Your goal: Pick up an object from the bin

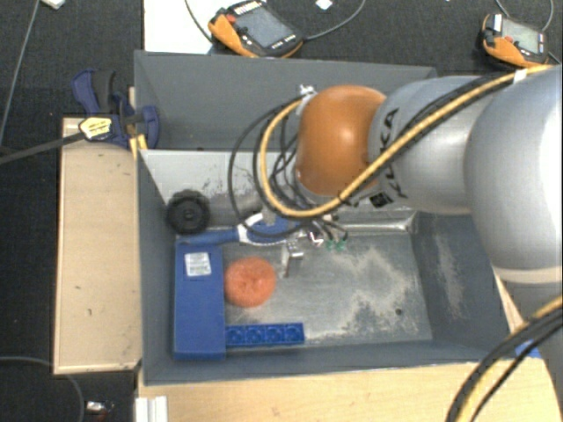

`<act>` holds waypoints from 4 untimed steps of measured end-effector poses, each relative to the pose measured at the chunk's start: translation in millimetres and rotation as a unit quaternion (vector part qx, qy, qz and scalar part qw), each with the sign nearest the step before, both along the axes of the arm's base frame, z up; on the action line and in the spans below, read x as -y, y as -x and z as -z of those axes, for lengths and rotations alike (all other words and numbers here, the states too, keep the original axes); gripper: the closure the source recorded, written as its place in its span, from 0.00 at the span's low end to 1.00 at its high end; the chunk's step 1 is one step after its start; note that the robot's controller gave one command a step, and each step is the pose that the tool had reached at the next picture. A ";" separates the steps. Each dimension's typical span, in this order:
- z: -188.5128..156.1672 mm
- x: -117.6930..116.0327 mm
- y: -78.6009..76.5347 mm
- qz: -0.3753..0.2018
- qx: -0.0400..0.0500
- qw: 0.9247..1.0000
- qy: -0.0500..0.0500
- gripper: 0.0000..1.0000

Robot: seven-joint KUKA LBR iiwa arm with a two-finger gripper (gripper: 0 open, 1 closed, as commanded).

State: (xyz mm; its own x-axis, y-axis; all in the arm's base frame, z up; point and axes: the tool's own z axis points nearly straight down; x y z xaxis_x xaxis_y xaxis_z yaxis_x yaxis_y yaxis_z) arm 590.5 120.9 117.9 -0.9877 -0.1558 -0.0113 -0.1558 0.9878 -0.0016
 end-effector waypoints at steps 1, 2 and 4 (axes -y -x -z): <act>16.7 -31.8 20.3 -0.026 0.000 1.000 0.001 0.00; 44.5 -30.9 24.5 -0.012 0.004 1.000 -0.002 0.00; 41.8 -33.5 27.8 -0.147 0.007 0.989 0.000 1.00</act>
Offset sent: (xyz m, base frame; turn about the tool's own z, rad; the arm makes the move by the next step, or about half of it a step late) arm -0.0264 0.0293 -0.0479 -0.0207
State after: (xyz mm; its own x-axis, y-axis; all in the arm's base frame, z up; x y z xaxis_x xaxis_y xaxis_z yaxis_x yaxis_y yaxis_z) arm 562.7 154.3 76.1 -0.8996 -0.4359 -0.0251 -0.4359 0.9000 -0.0065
